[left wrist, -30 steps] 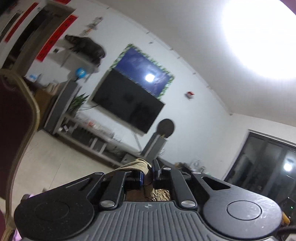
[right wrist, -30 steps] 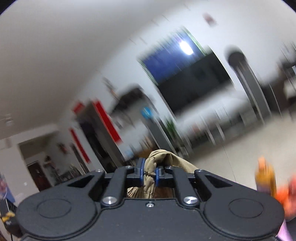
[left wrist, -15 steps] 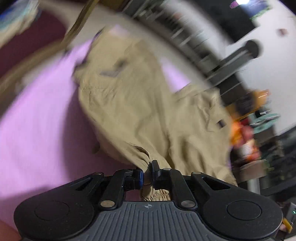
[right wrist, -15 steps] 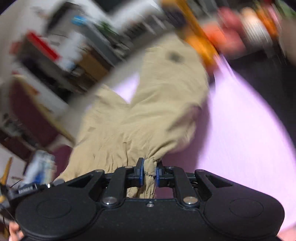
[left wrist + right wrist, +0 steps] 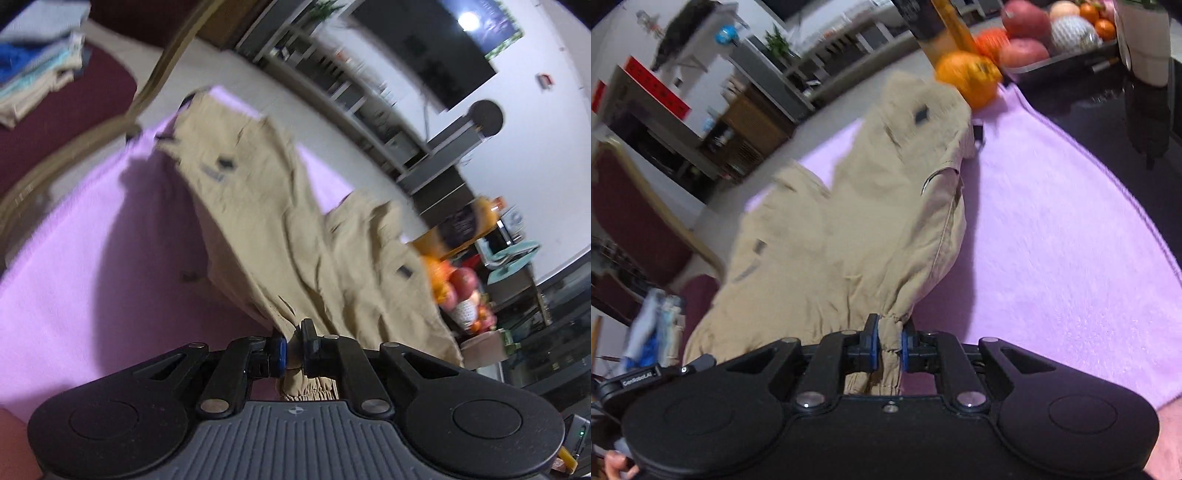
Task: Fold clothes
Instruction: 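Lay the trousers flat on the towel and open both grippers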
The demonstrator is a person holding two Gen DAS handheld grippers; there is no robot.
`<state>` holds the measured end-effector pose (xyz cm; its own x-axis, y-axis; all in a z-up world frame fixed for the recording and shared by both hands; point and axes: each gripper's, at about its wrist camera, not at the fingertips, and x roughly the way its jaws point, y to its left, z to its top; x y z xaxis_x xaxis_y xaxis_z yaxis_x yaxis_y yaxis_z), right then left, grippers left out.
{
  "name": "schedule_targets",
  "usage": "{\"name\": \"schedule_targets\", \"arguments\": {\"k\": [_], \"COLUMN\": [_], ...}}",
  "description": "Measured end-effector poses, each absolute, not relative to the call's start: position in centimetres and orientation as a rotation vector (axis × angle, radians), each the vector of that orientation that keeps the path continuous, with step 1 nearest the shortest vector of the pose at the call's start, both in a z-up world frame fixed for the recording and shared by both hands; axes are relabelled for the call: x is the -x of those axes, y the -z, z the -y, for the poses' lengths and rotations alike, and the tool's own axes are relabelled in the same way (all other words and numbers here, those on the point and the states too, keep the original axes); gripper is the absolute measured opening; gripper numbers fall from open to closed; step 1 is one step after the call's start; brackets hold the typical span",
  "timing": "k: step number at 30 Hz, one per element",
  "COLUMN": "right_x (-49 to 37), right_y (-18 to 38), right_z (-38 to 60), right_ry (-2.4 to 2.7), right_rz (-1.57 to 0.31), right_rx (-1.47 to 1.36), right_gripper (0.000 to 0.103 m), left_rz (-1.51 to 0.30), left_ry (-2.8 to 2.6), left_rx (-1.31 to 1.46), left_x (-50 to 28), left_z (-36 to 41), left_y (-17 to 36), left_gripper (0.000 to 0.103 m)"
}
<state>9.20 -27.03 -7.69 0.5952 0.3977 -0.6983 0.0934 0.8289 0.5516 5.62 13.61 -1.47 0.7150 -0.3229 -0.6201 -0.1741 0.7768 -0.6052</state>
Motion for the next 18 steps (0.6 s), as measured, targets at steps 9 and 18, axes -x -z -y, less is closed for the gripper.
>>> {"name": "schedule_targets", "arguments": {"k": [9, 18], "right_x": [-9.7, -7.7], "right_y": [13.1, 11.0], "right_z": [25.9, 26.8], "right_ry": [-0.164, -0.016], "right_rz": [-1.060, -1.058], "right_rx": [-0.573, -0.283], "right_gripper": [0.011, 0.035], "left_rz": [-0.952, -0.943], "left_ry": [-0.027, -0.018], "left_rx": [0.622, 0.413], "left_x": [-5.1, -1.6], "left_z": [-12.9, -13.8], "left_y": [8.8, 6.0], "left_gripper": [0.009, 0.027]}}
